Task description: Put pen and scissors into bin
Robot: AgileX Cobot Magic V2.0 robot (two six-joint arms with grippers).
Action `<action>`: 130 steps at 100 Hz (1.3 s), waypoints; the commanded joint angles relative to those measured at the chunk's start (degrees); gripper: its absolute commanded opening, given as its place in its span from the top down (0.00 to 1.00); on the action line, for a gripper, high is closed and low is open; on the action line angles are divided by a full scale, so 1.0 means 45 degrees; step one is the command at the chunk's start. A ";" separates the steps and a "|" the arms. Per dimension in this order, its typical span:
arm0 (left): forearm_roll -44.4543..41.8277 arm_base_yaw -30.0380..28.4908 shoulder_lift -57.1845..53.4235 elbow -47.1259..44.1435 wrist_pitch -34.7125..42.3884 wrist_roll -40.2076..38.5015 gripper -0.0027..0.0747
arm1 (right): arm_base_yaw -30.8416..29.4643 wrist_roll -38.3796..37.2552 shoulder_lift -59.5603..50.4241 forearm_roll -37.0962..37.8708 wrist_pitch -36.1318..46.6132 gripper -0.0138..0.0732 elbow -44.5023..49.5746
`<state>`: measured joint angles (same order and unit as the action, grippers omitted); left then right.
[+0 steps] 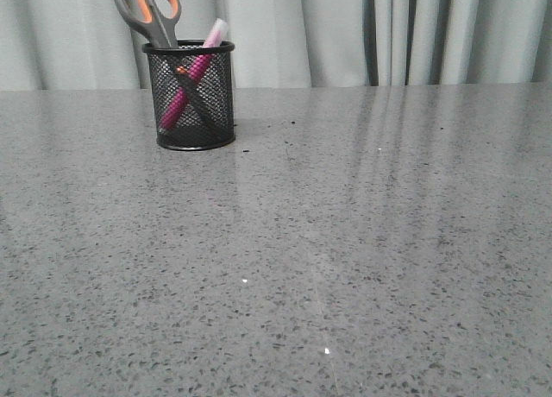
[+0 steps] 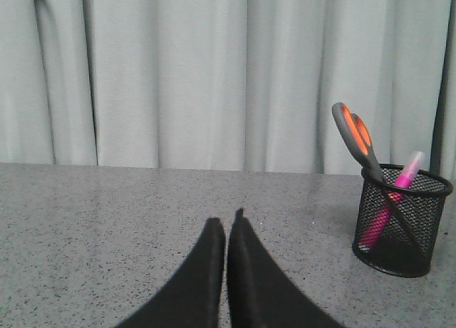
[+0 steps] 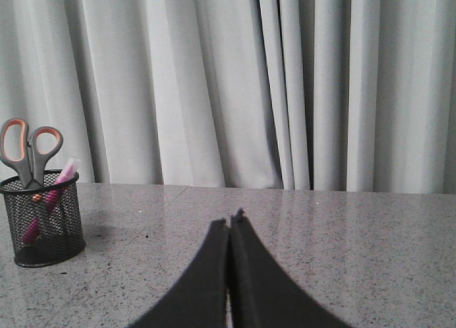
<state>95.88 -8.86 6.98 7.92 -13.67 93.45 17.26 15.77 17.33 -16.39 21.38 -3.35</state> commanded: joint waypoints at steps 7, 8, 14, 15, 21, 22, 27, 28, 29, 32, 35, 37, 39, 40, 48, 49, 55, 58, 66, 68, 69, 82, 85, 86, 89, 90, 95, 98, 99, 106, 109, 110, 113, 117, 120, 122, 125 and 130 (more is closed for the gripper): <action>0.0363 -0.0006 0.0110 0.0363 -0.0249 -0.0022 0.99 | -0.0082 0.0117 0.0052 0.0078 0.0879 0.93 -0.0330; 0.0363 -0.0006 0.0110 0.0363 -0.0249 -0.0022 0.99 | -0.0082 0.0117 0.0052 0.0078 0.0879 0.93 -0.0330; 0.0363 -0.0006 0.0110 0.0363 -0.0249 -0.0022 0.99 | -0.0082 0.0117 0.0052 0.0078 0.0879 0.93 -0.0330; 0.0363 -0.0006 0.0110 0.0363 -0.0249 -0.0022 0.99 | -0.0082 0.0117 0.0052 0.0078 0.0879 0.93 -0.0330; 0.0363 -0.0006 0.0110 0.0363 -0.0249 -0.0022 0.99 | -0.0082 0.0117 0.0052 0.0078 0.0879 0.93 -0.0330; 0.0363 -0.0006 0.0110 0.0363 -0.0249 -0.0022 0.99 | -0.0082 0.0117 0.0052 0.0078 0.0879 0.93 -0.0330; 0.0363 -0.0006 0.0110 0.0363 -0.0249 -0.0022 0.99 | -0.0082 0.0117 0.0052 0.0078 0.0879 0.93 -0.0330; 0.0363 -0.0006 0.0110 0.0363 -0.0249 -0.0022 0.99 | -0.0082 0.0117 0.0052 0.0078 0.0879 0.93 -0.0330; 0.0363 -0.0006 0.0110 0.0363 -0.0249 -0.0022 0.99 | -0.0082 0.0117 0.0052 0.0078 0.0879 0.93 -0.0330; 0.0363 -0.0006 0.0110 0.0363 -0.0249 -0.0022 0.99 | -0.0082 0.0117 0.0052 0.0078 0.0879 0.93 -0.0330; 0.0363 -0.0006 0.0110 0.0363 -0.0249 -0.0022 0.99 | -0.0082 0.0117 0.0052 0.0078 0.0879 0.93 -0.0330; 0.0363 -0.0006 0.0110 0.0363 -0.0249 -0.0022 0.99 | -0.0082 0.0117 0.0052 0.0078 0.0879 0.93 -0.0330; 0.0363 -0.0006 0.0110 0.0363 -0.0249 -0.0022 0.99 | -0.0082 0.0117 0.0052 0.0078 0.0879 0.93 -0.0330; 0.0363 -0.0006 0.0110 0.0363 -0.0249 -0.0022 0.99 | -0.0082 0.0117 0.0052 0.0078 0.0879 0.93 -0.0330; 0.0363 -0.0006 0.0110 0.0363 -0.0249 -0.0022 0.99 | -0.0082 0.0117 0.0052 0.0078 0.0879 0.93 -0.0330; 0.0363 -0.0006 0.0110 0.0363 -0.0249 -0.0022 0.99 | -0.0082 0.0117 0.0052 0.0078 0.0879 0.93 -0.0330; 0.0027 -0.0006 0.0110 0.0363 -0.0249 -0.0022 0.99 | -0.0082 0.0117 0.0052 0.0078 0.0879 0.93 -0.0330; -0.0361 -0.0006 0.0110 0.0363 -0.0249 -0.0244 0.99 | -0.0082 0.0117 0.0052 0.0078 0.0879 0.93 -0.0330; -0.2550 -0.0006 0.0110 0.0469 -0.0224 -0.2414 0.99 | -0.0082 0.0117 0.0052 0.0078 0.0879 0.93 -0.0330; -0.3486 -0.0006 0.0110 0.0503 -0.0167 -0.3335 0.99 | -0.0082 0.0117 0.0052 0.0078 0.0879 0.93 -0.0330; -0.4162 -0.0006 0.0110 0.0540 -0.0126 -0.3662 0.99 | -0.0082 0.0117 0.0052 0.0078 0.0879 0.93 -0.0330; -1.0799 -0.0006 0.0110 0.0626 0.0344 -1.0614 0.99 | -0.0082 0.0117 0.0052 0.0078 0.0879 0.93 -0.0330; -1.2257 0.0018 0.0110 0.0603 0.0468 -1.2094 0.99 | -0.0082 0.0117 0.0052 0.0078 0.0879 0.93 -0.0330; -1.2919 0.0018 0.0110 0.0575 0.0541 -1.2792 0.99 | -0.0082 0.0117 0.0052 0.0078 0.0879 0.93 -0.0330; -1.4162 0.0070 0.0110 0.0574 0.0703 -1.4093 0.99 | -0.0082 0.0117 0.0052 0.0078 0.0879 0.93 -0.0330; -1.4751 0.0118 0.0110 0.0548 0.0788 -1.4394 0.99 | -0.0082 0.0117 0.0052 0.0078 0.0879 0.93 -0.0330; -1.6517 0.0287 0.0110 0.0519 0.1168 -1.6442 0.99 | -0.0082 0.0117 0.0052 0.0078 0.0879 0.93 -0.0330; -1.7361 0.0413 0.0086 0.0461 0.1435 -1.7260 0.99 | -0.0082 0.0117 0.0052 0.0078 0.0879 0.93 -0.0330; -1.7564 0.0445 0.0086 0.0425 0.1506 -1.7441 0.99 | -0.0082 0.0117 0.0052 0.0078 0.0879 0.93 -0.0330; -1.9460 0.0816 0.0007 0.0201 0.2266 -1.9057 0.99 | -0.0082 0.0117 0.0052 0.0078 0.0879 0.93 -0.0330; -2.0126 0.1004 -0.0059 0.0087 0.2600 -1.9589 0.99 | -0.0082 0.0117 0.0052 0.0078 0.0879 0.93 -0.0330; -2.0232 0.1041 -0.0081 0.0027 0.2651 -1.9656 0.99 | -0.0082 0.0117 0.0052 0.0078 0.0879 0.93 -0.0330; -2.0466 0.1179 -0.0144 -0.0108 0.2794 -1.9779 0.99 | -0.0082 0.0117 0.0052 0.0078 0.0879 0.93 -0.0330; -2.0581 0.1350 -0.0269 -0.0333 0.2857 -1.9800 0.99 | -0.0082 0.0117 0.0052 0.0078 0.0879 0.93 -0.0330; -2.0697 0.1408 -0.0386 -0.0496 0.2857 -1.9829 0.99 | -0.0082 0.0117 0.0052 0.0078 0.0879 0.93 -0.0330; -2.0757 0.1477 -0.0486 -0.0630 0.2857 -1.9853 0.99 | -0.0082 0.0117 0.0052 0.0078 0.0879 0.93 -0.0330; -2.0821 0.1507 -0.0691 -0.0818 0.2857 -1.9883 0.99 | -0.0082 0.0117 0.0052 0.0078 0.0879 0.93 -0.0330; -2.0932 0.1507 -0.1041 -0.1141 0.2857 -1.9902 0.99 | -0.0082 0.0117 0.0052 0.0078 0.0879 0.93 -0.0330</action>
<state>3.35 -2.65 3.63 3.25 -5.79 5.55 17.26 15.89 17.33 -16.43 21.38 -3.35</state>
